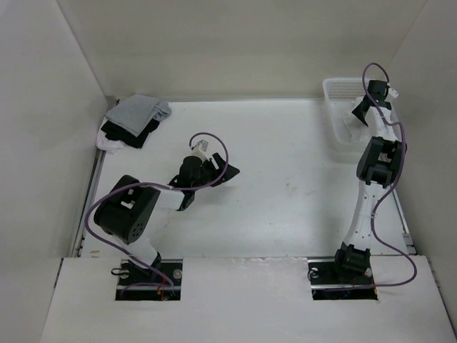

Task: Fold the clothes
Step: Grab the tank top from the pile, then move the tank top to the center of the board

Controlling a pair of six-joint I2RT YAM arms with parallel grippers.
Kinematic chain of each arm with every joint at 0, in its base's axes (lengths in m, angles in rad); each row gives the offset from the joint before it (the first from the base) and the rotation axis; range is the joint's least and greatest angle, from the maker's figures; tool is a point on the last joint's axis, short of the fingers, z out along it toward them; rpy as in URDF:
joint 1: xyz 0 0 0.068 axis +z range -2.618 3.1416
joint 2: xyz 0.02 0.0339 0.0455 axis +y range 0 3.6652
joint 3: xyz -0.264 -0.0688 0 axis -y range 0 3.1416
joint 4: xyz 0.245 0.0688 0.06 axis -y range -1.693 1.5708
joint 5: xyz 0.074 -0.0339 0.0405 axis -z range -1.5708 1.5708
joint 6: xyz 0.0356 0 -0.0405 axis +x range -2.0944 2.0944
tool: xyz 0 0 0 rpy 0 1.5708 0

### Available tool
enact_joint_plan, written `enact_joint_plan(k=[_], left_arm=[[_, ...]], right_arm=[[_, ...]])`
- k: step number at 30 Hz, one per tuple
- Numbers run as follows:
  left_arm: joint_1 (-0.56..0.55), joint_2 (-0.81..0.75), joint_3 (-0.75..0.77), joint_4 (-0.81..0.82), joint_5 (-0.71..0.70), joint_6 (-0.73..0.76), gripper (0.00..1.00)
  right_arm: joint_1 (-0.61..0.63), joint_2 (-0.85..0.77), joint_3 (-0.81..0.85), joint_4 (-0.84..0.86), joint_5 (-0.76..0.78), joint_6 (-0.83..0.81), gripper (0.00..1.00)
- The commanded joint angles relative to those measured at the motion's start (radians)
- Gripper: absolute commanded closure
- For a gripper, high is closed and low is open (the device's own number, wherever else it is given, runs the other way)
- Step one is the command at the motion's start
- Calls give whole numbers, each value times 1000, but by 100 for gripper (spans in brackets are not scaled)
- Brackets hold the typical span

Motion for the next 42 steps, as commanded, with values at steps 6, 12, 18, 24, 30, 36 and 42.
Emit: enact_joint_plan(k=[6,12,18,24,30,36,42], left_arm=[[99,-79,-70,123,52,-41,42],[138,-90,-94,151,50,-52,42],[113,-50,-73,168,56,-60,42],[75,-42,-51,168,47,-46,43],[57,-82,-48,159,26,-44,44],[64,-237,-85,73,-94,-35,45],[162,-444,-168,-105,-212,-44,44]], right_arm=[[-10,65,138,-231,7,11,71],[4,21,56,-215,21,-10,100],[5,-402,-469,384,-165,76,100],[92,-775,-615,590,-205,73,100],[282,-1096,-773,691,-239,48,99],[592,-1378,-1005,707,-230,63,96],[790,-1393,-1426,889,-184,243,84]])
